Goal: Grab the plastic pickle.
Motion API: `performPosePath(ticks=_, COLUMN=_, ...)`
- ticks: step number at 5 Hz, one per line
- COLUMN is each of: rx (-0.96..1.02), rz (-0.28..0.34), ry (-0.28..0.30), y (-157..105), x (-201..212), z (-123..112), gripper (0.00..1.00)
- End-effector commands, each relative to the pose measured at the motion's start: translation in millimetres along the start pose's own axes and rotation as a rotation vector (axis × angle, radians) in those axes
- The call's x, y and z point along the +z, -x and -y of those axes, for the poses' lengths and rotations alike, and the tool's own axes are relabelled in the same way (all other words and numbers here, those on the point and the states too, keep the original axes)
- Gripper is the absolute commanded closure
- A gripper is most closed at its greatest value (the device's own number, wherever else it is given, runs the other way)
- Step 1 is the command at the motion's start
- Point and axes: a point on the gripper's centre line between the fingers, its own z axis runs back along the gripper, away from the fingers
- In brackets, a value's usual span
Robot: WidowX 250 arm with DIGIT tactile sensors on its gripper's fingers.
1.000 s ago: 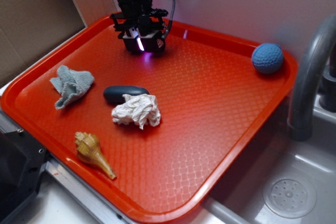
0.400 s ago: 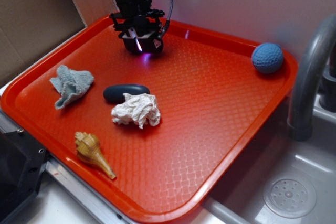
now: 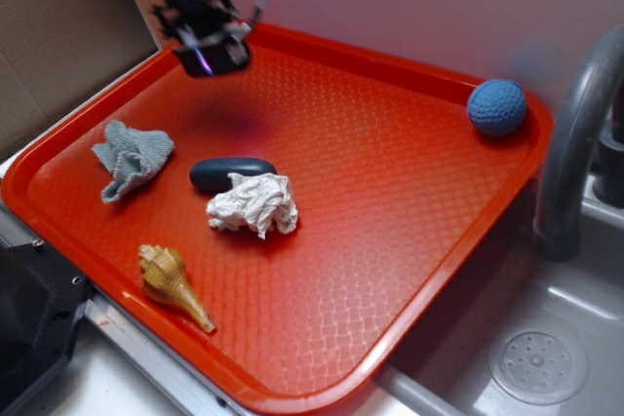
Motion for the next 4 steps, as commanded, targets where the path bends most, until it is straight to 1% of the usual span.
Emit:
performPosePath(ticks=1, rx=0.012, rz=0.049, ry=0.054, y=40, x=18, z=-16, gripper=0.0)
performPosePath(ticks=2, rx=-0.202, rz=-0.1, ry=-0.065, y=49, x=-7, z=6, gripper=0.0)
performPosePath(ticks=3, rx=-0.426, rz=-0.213, ry=-0.224, y=46, x=-42, z=25, gripper=0.0)
performPosePath(ticks=4, rx=-0.659, rz=-0.286, ry=-0.343, y=58, x=-62, z=27, gripper=0.0)
